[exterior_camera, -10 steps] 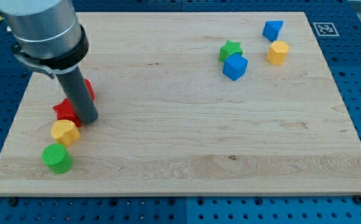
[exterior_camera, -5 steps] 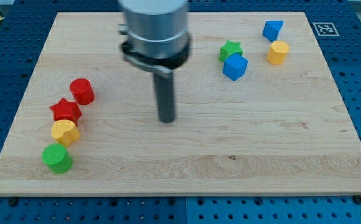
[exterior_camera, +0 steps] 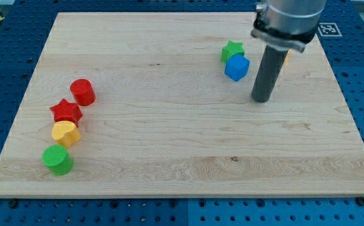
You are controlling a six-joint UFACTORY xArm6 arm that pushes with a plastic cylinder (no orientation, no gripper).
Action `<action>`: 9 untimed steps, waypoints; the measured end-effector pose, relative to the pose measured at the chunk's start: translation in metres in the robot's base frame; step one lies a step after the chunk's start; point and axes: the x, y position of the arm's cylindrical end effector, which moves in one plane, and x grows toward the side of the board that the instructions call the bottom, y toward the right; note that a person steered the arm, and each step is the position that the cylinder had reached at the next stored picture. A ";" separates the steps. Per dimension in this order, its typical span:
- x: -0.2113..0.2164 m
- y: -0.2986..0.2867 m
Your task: Push blue cube to the center
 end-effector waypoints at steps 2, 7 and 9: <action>-0.077 0.016; -0.045 -0.061; -0.021 -0.106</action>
